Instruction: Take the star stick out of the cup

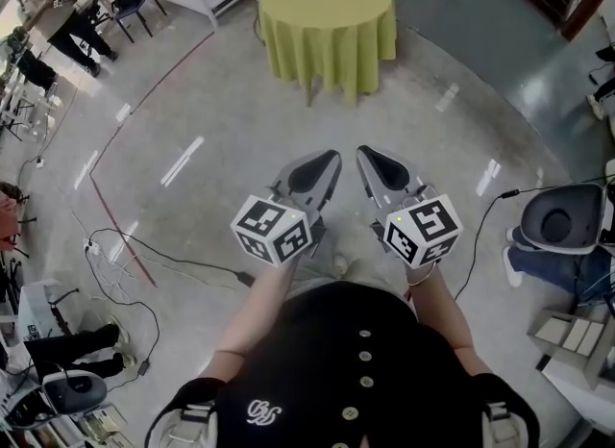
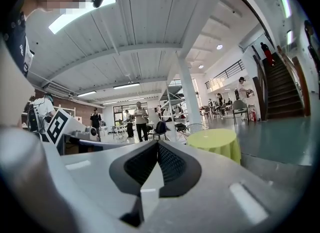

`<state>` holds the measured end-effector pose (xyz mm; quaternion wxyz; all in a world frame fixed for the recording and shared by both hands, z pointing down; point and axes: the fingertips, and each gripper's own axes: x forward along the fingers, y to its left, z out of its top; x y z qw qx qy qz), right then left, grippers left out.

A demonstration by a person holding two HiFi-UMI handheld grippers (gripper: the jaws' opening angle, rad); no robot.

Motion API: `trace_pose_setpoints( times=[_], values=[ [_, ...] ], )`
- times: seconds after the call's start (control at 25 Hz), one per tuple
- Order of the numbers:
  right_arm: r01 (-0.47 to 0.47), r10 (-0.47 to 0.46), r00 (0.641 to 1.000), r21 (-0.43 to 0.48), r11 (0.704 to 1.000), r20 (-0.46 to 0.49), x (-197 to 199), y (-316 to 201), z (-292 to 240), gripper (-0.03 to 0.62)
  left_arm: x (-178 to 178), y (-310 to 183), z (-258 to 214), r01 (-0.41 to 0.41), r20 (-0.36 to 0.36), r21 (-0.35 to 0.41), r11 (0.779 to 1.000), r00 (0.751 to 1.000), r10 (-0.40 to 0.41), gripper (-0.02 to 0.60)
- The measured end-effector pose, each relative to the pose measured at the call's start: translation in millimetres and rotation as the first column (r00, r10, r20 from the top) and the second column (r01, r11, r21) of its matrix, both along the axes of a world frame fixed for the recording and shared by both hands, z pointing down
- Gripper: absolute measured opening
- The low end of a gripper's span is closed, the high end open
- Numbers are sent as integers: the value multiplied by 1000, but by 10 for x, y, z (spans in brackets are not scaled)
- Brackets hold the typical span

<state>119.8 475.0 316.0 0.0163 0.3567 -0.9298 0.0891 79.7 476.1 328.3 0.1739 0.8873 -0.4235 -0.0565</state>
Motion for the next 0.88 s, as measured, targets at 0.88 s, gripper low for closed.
trace_pose_setpoints(
  times=[0.88],
  values=[
    [2,-2,1000,-50,999,0,-628,-1732,163,3,-772,-1774,87,20,-37,-22,1000,999,-21,23]
  ],
)
